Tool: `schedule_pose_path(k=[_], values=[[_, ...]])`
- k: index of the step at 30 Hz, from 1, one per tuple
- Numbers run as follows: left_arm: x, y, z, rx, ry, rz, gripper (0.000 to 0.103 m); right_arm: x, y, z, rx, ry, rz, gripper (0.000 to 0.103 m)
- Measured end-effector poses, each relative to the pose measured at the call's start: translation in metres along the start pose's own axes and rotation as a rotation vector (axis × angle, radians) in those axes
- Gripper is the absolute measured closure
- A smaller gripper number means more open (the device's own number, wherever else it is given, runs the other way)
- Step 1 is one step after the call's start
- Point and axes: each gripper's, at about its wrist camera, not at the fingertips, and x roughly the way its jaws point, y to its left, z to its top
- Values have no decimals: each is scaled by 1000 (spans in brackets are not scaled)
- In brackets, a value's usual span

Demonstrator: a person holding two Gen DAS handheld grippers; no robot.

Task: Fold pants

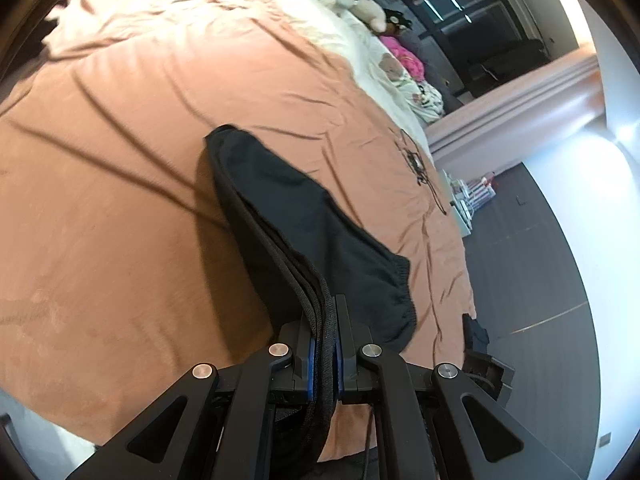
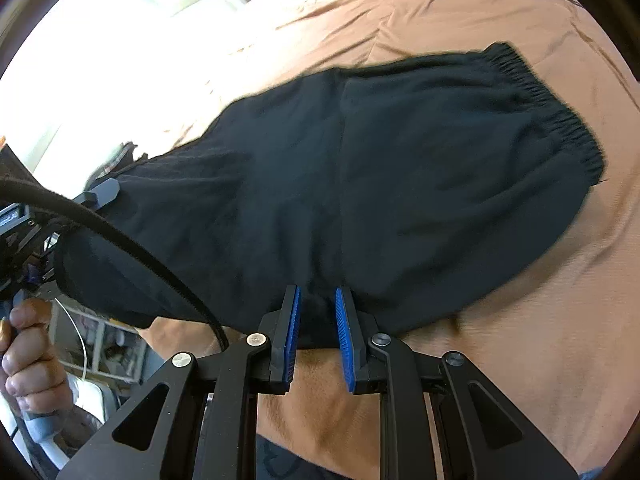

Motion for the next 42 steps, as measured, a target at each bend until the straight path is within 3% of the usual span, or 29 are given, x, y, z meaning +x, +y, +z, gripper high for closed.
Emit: schedule_pose_path(k=[6, 7, 9, 12, 16, 20, 38, 41, 42], values=[[14, -36, 11, 79, 21, 7, 96, -40, -27, 3, 46, -61, 35, 86], [17, -43, 11, 93, 27, 12, 96, -45, -32, 5, 59, -63, 30, 82], [24, -55, 13, 119, 45, 19, 96, -57, -45, 3, 95, -79, 39, 56], [38, -73, 16, 158, 68, 22, 96, -74, -53, -2, 113, -130, 46, 41], [57, -98, 15, 210, 103, 26, 96, -94, -71, -7, 131, -168, 31, 39], [78, -119, 11, 249, 145, 27, 96, -109, -88, -14, 160, -187, 20, 30], [185, -173, -37, 359, 363, 65, 96, -154, -135, -53, 277, -232, -4, 30], [194, -176, -44, 360, 392, 63, 84, -159, -139, -59, 297, -229, -6, 30], [192, -175, -45, 350, 400, 35, 73, -160, -140, -59, 297, -228, -3, 30]])
